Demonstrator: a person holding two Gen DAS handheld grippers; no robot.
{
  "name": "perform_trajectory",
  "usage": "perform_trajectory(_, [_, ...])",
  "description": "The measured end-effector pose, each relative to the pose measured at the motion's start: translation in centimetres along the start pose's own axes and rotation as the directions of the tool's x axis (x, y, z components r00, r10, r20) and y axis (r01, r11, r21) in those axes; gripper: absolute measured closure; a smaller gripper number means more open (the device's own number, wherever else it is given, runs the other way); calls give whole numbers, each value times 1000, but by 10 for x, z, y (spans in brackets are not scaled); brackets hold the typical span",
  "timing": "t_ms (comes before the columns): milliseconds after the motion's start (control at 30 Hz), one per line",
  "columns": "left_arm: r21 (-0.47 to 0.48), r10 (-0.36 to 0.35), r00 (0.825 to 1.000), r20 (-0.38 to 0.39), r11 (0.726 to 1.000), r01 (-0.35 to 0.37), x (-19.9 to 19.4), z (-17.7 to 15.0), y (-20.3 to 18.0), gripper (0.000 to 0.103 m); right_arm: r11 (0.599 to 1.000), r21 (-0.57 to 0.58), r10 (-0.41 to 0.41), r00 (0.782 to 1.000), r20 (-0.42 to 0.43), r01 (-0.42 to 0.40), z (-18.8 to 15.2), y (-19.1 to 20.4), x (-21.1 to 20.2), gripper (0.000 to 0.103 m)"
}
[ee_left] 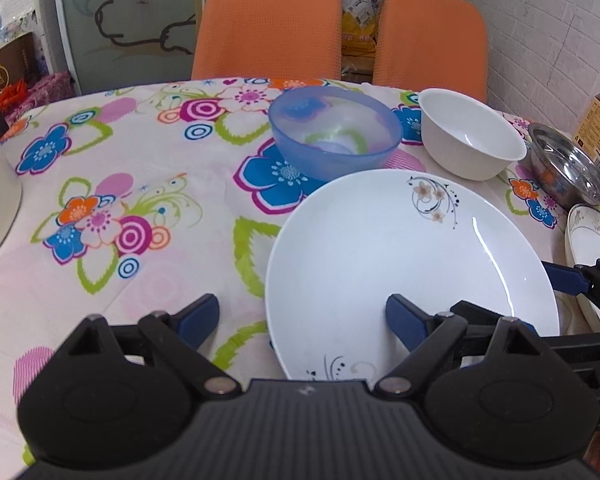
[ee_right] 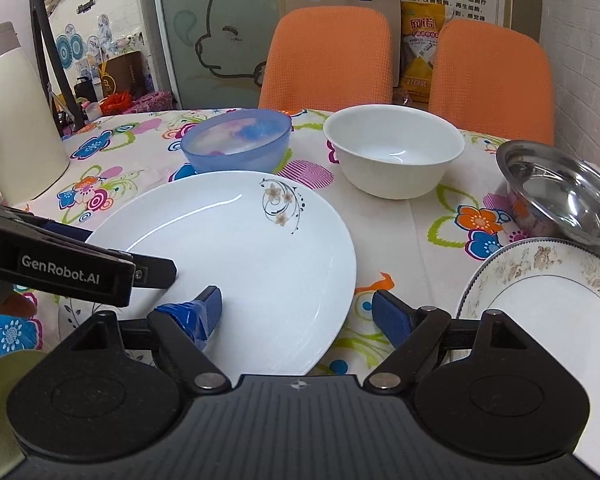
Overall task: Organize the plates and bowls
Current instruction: 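Close the left tool on the floral white plate rim, then carry the white plate onto the green plate and open the left tool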
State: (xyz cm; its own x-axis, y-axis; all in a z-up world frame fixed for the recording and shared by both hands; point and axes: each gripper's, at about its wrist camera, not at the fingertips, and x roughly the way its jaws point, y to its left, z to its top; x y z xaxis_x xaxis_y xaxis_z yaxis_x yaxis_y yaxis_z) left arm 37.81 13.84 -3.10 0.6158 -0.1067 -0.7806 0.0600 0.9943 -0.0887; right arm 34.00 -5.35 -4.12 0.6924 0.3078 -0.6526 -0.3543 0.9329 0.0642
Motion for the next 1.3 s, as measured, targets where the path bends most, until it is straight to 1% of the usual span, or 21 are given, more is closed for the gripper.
perform_trajectory(67, [3, -1, 1000, 4, 1000, 1, 0, -1, 0, 15, 1000, 2, -8, 1000, 2, 8, 0, 1, 0, 33])
perform_trajectory(167, [5, 0, 1000, 12, 1000, 0, -1, -2, 0, 16, 1000, 25, -14, 1000, -22, 15, 2, 3, 0, 31])
perform_trajectory(233, [5, -3, 1000, 15, 1000, 3, -2, -2, 0, 18, 1000, 11, 8, 1000, -25, -7, 1, 7, -1, 31])
perform_trajectory(333, [8, -8, 1000, 19, 1000, 8, -4, -4, 1, 21, 998, -26, 51, 999, 0, -51, -6, 12, -5, 31])
perform_trajectory(400, [8, -9, 1000, 22, 1000, 9, -5, -4, 0, 23, 998, -37, 53, 998, 20, -52, -9, 13, -6, 31])
perform_trajectory(433, [9, -13, 1000, 24, 1000, 13, -5, -4, 0, 27, 998, -37, 49, 999, 23, -48, -8, 13, -6, 33])
perform_trajectory(467, [13, -24, 999, 31, 1000, 24, -6, -4, 0, 41, 998, -35, 47, 999, 24, -47, -8, 13, -6, 35])
perform_trajectory(500, [15, -40, 999, 35, 999, 39, -8, -4, -1, 48, 998, -36, 50, 998, 23, -49, -8, 13, -6, 37])
perform_trajectory(533, [13, -48, 998, 28, 999, 48, -9, -3, -3, 53, 998, -35, 52, 998, 22, -51, -7, 12, -6, 38])
perform_trajectory(600, [10, -44, 999, 29, 999, 43, -9, -2, -3, 53, 998, -31, 49, 999, 17, -48, -6, 12, -6, 41])
perform_trajectory(633, [8, -44, 999, 28, 999, 44, -9, -3, -4, 56, 999, -32, 44, 999, 14, -43, -5, 12, -7, 41])
perform_trajectory(667, [2, -47, 999, 24, 999, 47, -10, -3, -4, 61, 999, -28, 41, 999, 11, -40, -5, 14, -7, 41])
perform_trajectory(733, [-11, -51, 998, 23, 999, 52, -13, -2, -4, 65, 999, -12, 43, 999, 12, -42, -5, 15, -8, 41])
perform_trajectory(833, [10, -26, 998, 53, 1000, 26, -23, 1, -6, 65, 998, 9, 54, 998, 34, -54, -2, 16, -15, 41])
perform_trajectory(967, [6, -31, 996, 88, 1000, 31, -39, 8, -5, 65, 999, -1, 50, 996, 78, -50, 5, 19, -30, 41])
perform_trajectory(1067, [7, -30, 993, 112, 1000, 29, -57, 3, -6, 65, 998, -12, 58, 994, 97, -57, 5, 23, -44, 41])
perform_trajectory(1200, [6, -37, 991, 127, 999, 36, -84, -18, -4, 65, 997, -18, 79, 990, 116, -77, -6, 32, -67, 41])
perform_trajectory(1300, [-7, -42, 992, 121, 999, 44, -104, -44, -1, 65, 995, -20, 104, 988, 114, -103, -22, 41, -87, 41])
